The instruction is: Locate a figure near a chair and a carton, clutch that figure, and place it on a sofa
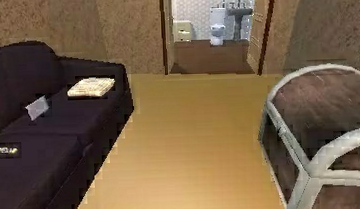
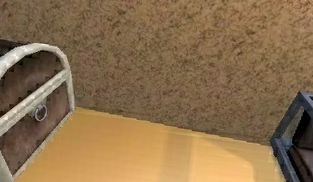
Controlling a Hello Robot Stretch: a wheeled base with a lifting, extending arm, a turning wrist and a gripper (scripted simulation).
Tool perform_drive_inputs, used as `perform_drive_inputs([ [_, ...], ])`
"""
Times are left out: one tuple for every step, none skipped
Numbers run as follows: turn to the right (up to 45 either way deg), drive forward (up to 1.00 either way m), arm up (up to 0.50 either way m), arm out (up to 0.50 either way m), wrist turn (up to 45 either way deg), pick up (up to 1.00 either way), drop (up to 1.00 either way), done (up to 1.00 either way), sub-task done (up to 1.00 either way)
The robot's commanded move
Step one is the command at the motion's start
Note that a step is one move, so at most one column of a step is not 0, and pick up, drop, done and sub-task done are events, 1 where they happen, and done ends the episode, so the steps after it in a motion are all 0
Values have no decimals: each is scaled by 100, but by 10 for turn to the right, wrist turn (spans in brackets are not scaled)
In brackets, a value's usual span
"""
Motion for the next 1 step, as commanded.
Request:
perform_drive_inputs([
  [0, 70, 0, 0, 0, 0, 0, 0, 0],
])
